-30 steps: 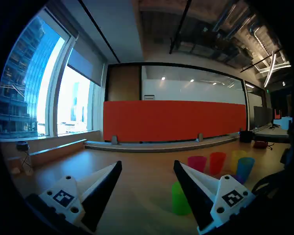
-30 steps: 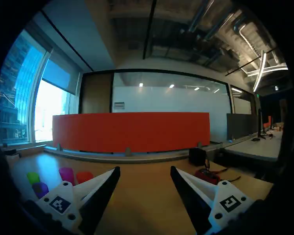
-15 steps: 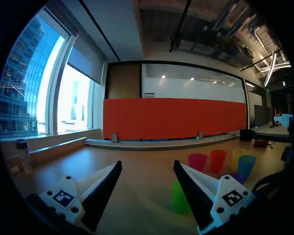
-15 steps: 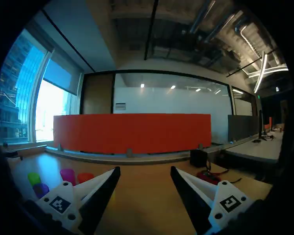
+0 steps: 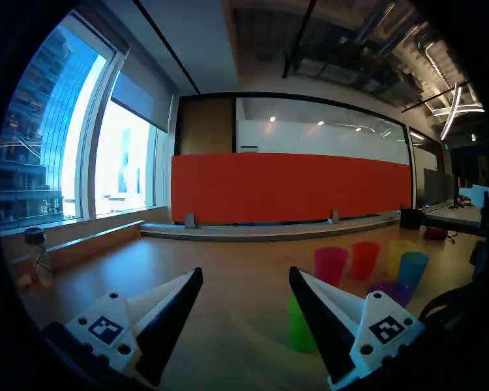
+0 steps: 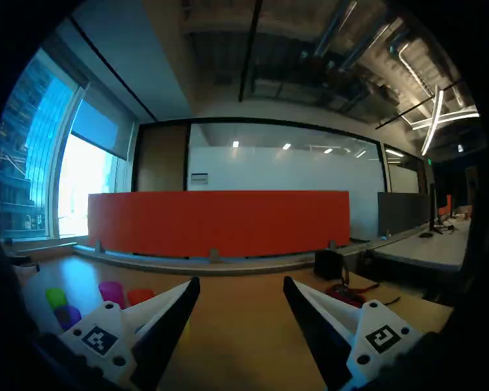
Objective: Pour water
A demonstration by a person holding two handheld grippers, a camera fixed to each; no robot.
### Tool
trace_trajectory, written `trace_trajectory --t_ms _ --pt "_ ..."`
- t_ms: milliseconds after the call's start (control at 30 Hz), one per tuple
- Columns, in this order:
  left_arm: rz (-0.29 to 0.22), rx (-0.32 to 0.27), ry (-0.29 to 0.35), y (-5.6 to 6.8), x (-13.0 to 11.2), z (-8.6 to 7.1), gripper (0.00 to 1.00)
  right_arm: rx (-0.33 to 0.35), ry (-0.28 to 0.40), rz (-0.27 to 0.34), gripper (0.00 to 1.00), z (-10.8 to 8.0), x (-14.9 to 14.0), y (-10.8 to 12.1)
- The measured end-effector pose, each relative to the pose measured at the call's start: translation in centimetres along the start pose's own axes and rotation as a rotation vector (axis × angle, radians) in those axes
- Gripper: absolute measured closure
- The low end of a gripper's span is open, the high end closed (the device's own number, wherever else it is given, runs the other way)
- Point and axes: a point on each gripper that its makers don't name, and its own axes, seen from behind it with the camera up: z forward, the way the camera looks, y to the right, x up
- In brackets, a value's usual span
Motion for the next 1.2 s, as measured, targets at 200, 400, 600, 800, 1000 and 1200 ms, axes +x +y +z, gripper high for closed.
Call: trace_trajectory --t_ms 200,400,600,800,1000,1200 --pt "0.0 0.0 -0.002 0.0 -0.1 0.1 0.02 0.002 0.001 0.001 0.01 -0.1 0.0 0.0" --pt "0.001 -0.003 -0.004 0.1 -0.1 0.3 0.02 0.008 0.004 -0.006 0.01 -0.2 0.0 -0.3" --pt "0.002 -0.003 -0.005 0.1 -0.1 0.3 0.01 0.013 0.015 -0.013 0.01 -0.3 0.3 -0.4" --pt "0.002 -0.003 -0.005 0.1 -0.1 0.3 0.02 0.02 0.028 -0.022 0.01 -0.2 0.6 0.1" --pt "0.003 -0.003 -0.005 0.1 -0.1 0.3 0.02 0.034 0.024 -0.039 0.01 0.3 -0.1 0.5" --pt "0.002 -0.003 -0.005 0.2 -0.1 0.3 0.02 0.056 0.019 -0.036 0.01 0.8 -0.9 0.4"
